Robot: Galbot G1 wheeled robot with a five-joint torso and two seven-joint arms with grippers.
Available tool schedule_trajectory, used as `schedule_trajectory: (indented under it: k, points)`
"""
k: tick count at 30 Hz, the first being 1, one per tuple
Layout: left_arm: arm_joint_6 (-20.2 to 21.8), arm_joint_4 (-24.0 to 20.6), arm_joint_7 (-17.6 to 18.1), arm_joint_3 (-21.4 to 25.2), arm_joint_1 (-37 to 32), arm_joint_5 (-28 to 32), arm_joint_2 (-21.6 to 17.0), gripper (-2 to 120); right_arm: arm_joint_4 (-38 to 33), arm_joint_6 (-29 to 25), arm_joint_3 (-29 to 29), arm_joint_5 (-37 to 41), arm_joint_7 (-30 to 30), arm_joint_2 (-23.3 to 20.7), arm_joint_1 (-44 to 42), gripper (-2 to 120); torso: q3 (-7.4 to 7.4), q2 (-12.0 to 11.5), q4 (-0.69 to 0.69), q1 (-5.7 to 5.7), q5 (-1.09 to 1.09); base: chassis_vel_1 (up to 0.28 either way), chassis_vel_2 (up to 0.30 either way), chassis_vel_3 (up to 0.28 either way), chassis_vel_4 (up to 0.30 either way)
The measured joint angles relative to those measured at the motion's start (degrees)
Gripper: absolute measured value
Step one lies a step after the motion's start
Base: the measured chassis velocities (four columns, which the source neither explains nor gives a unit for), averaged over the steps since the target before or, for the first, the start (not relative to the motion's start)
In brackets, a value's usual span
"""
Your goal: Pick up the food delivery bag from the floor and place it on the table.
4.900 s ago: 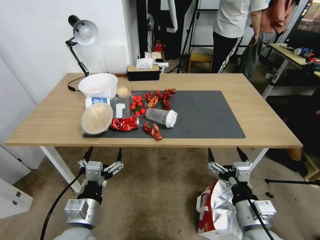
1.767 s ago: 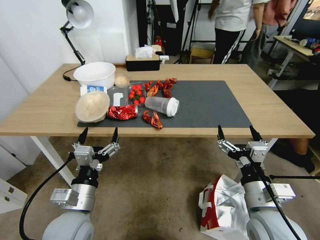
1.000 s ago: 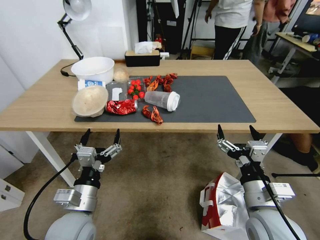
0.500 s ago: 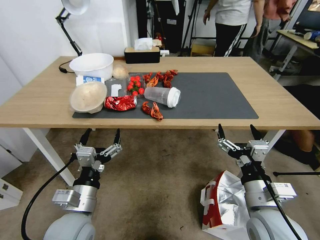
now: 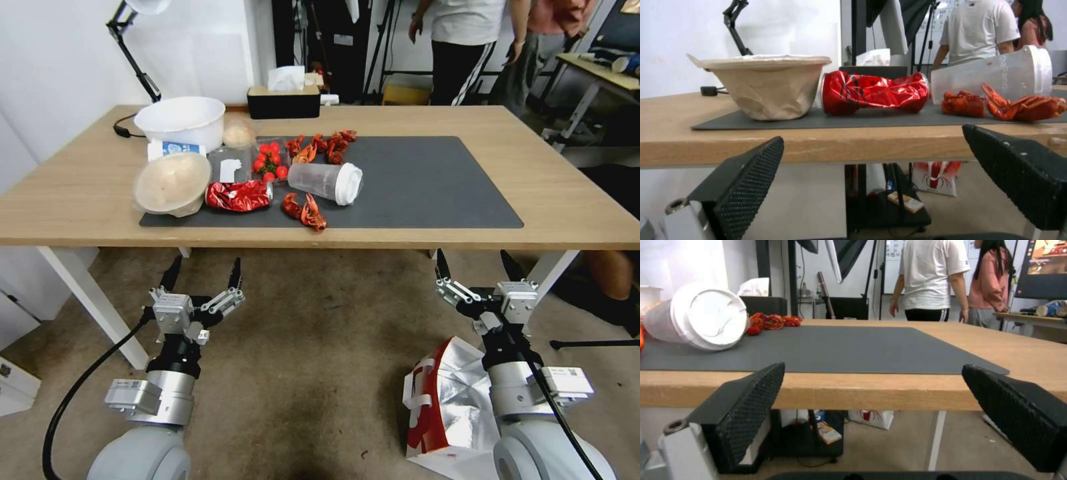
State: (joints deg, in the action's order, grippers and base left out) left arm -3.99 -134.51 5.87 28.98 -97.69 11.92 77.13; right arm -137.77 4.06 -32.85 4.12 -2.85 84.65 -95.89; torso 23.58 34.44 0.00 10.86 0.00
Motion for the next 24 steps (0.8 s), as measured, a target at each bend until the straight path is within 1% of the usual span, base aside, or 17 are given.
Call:
schedule_trajectory:
  k: [7,9,10,12,13,15,21,24]
  points:
    - [0.01,-0.1,-0.05,0.16,0.1,0.05,0.1,100,0.21,-0.58,-0.05,0.09,0.02,-0.02,0.04,100,-0.74,-1.25,0.0,-0.49,0.0,0.0,0.0,0.0,0.0]
    - [0.01,-0.1,-0.05,0.22,-0.02,0.06,0.11,100,0.23,-0.62,0.01,0.12,0.02,0.01,0.06,100,-1.21,-2.05,0.0,-0.82,0.0,0.0,0.0,0.0,0.0]
    - [0.01,-0.1,-0.05,0.22,-0.02,0.06,0.11,100,0.23,-0.62,0.01,0.12,0.02,0.01,0.06,100,-1.21,-2.05,0.0,-0.82,0.0,0.0,0.0,0.0,0.0]
    - [-0.02,-0.34,-0.08,0.24,-0.1,0.08,0.13,99,0.23,-0.66,-0.01,0.27,0.01,-0.02,0.16,100,-1.86,-3.07,0.0,-1.2,0.01,0.0,0.0,0.0,0.0]
    - [-0.02,-0.34,-0.08,0.24,-0.1,0.08,0.13,99,0.23,-0.66,-0.01,0.27,0.01,-0.02,0.16,100,-1.86,-3.07,0.0,-1.2,0.01,0.0,0.0,0.0,0.0]
    - [-0.08,-0.34,-0.14,0.24,-0.18,0.06,0.17,99,0.22,-0.67,-0.12,0.32,-0.01,-0.09,0.13,100,-2.43,-3.98,0.0,-1.54,0.0,0.0,0.0,0.0,0.0]
    - [-0.29,-0.39,-0.18,0.2,-0.24,0.02,0.23,99,0.11,-0.67,-0.17,0.34,-0.04,-0.11,0.1,100,-3.12,-5.11,0.0,-2.0,0.0,0.0,0.0,0.0,0.0]
    - [-0.46,-0.5,-0.15,0.19,-0.41,0.01,0.21,99,0.11,-0.69,-0.16,0.34,-0.07,-0.04,-0.03,100,-3.69,-6.05,0.0,-2.35,0.0,0.0,0.0,0.0,0.0]
